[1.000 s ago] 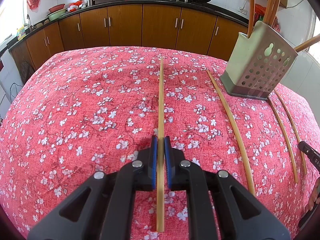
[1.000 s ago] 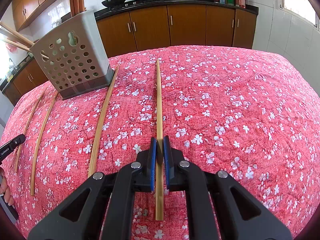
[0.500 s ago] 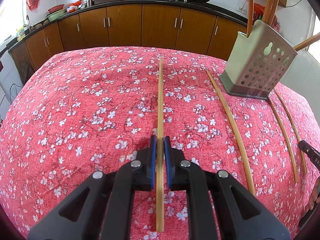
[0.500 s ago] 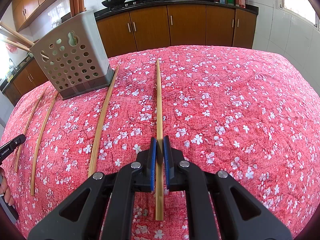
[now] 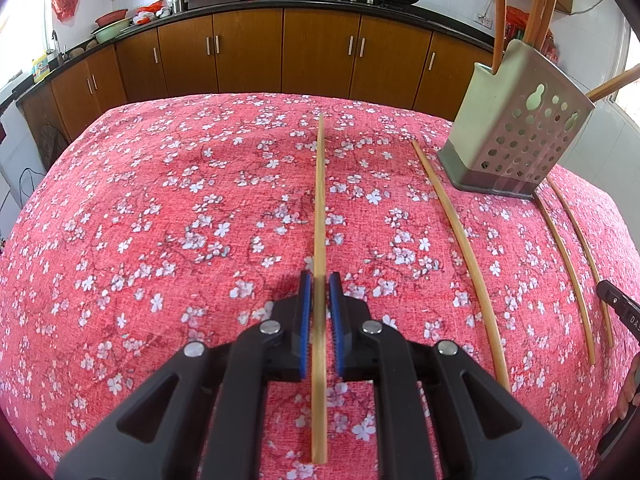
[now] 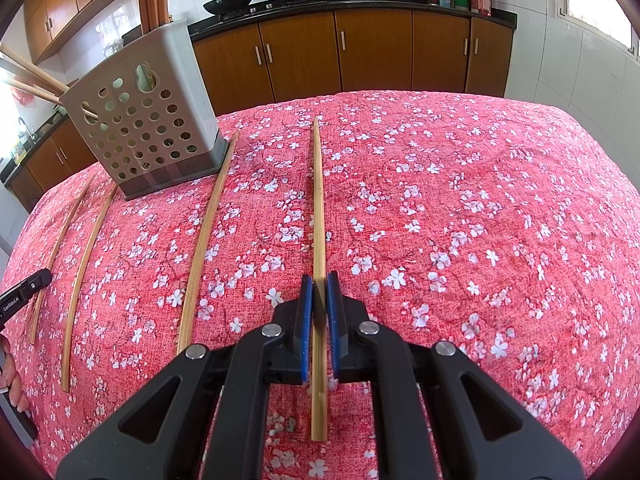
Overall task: Organize utensils
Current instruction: 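Hold the grasped chopsticks on the tablecloth with both tools, then lift both held chopsticks upright and carry them over the holder, then open both tools to drop the chopsticks into the holder, then grasp the last bamboo chopstick with the right tool while the left tool grasps one too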
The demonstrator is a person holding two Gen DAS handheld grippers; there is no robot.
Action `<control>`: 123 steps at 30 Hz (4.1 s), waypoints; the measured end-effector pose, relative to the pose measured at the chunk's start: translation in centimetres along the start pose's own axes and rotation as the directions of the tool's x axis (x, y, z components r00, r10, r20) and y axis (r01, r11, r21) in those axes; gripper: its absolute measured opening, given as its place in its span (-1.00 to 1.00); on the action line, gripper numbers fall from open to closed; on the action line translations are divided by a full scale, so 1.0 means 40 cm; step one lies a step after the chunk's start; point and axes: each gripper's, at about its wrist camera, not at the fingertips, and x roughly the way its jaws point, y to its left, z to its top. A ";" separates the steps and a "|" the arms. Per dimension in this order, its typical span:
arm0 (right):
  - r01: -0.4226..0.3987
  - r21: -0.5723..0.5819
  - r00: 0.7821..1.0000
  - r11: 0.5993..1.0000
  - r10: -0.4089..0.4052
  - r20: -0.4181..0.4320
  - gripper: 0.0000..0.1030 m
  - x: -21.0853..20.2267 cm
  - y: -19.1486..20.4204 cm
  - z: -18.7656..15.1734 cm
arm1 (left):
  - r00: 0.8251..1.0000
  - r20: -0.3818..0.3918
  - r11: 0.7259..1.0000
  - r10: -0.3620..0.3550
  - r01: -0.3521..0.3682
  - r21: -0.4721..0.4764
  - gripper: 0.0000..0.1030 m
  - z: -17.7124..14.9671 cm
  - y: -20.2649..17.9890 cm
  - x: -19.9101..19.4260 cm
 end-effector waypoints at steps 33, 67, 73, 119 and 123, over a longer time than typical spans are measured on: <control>-0.015 0.014 1.000 1.000 0.015 0.001 -0.83 -0.015 0.000 -0.013 | 1.000 -0.012 0.999 0.018 -0.018 0.035 -0.72 -0.031 -0.010 -0.027; -0.197 -0.093 0.836 0.976 0.217 0.505 -0.85 -0.492 0.057 0.207 | 0.899 0.380 0.975 -0.218 0.183 0.126 -0.84 0.186 -0.107 -0.506; -0.266 -0.160 0.750 0.951 0.308 0.585 -0.85 -0.576 0.120 0.263 | 0.826 0.488 0.960 -0.281 0.237 0.150 -0.84 0.249 -0.183 -0.586; -0.140 -0.106 0.979 0.984 0.154 0.132 -0.45 -0.182 0.096 0.070 | 0.943 0.328 0.994 -0.049 0.078 -0.076 -0.26 0.102 -0.039 -0.356; -0.167 -0.130 0.986 0.977 0.167 -0.009 -0.45 -0.080 0.145 0.004 | 0.980 0.196 0.996 -0.034 0.048 -0.069 -0.27 0.046 -0.035 -0.246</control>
